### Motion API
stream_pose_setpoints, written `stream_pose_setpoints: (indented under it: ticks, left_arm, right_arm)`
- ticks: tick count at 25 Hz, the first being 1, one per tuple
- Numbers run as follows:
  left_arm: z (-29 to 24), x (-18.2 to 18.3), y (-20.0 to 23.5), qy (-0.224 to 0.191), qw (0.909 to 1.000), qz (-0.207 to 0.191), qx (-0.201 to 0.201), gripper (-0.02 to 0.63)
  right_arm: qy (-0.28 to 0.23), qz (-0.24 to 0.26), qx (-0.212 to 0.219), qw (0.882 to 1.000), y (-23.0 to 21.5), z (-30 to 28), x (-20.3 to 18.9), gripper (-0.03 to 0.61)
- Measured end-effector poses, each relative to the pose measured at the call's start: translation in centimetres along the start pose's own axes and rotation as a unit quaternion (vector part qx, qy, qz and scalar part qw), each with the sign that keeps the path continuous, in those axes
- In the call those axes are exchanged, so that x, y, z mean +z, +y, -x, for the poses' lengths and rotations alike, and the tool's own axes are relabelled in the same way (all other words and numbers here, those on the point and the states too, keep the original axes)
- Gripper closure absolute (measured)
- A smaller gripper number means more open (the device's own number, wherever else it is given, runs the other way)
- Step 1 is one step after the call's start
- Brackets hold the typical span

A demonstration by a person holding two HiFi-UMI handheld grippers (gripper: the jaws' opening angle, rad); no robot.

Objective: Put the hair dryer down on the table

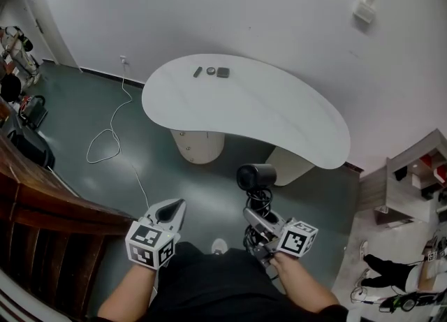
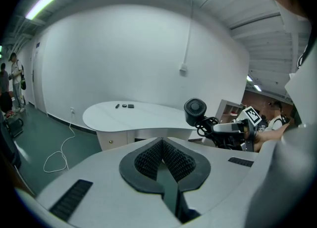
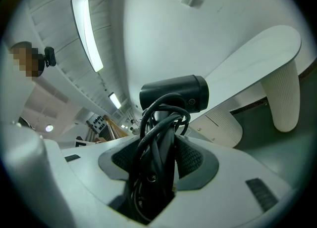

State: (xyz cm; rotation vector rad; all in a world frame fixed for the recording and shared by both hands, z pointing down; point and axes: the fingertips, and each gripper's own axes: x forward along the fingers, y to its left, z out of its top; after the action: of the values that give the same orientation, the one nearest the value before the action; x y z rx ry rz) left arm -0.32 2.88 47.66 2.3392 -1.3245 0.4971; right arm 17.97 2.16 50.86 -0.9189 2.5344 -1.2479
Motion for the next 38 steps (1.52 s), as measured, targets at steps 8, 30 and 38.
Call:
stream_pose_setpoints:
  ticks: [8, 30, 38]
  left_arm:
    - [-1.5, 0.3, 1.2, -0.004, 1.0, 0.008, 0.0, 0.603]
    - [-10.9, 6.9, 10.3, -0.01, 0.9996, 0.006, -0.028, 0.603]
    - [-15.5, 12.3, 16.1, -0.01, 0.9987, -0.006, -0.05, 0.603]
  right_arm:
    - [0.01, 0.006, -0.004, 1.0, -1.2, -0.8, 0.2, 0.382]
    - [0.018, 0.028, -0.032, 0.999, -5.5, -10.5, 7.2, 0.382]
    - [0.01, 0.022, -0.044, 0.999, -6.1, -17.1, 12.0, 0.382]
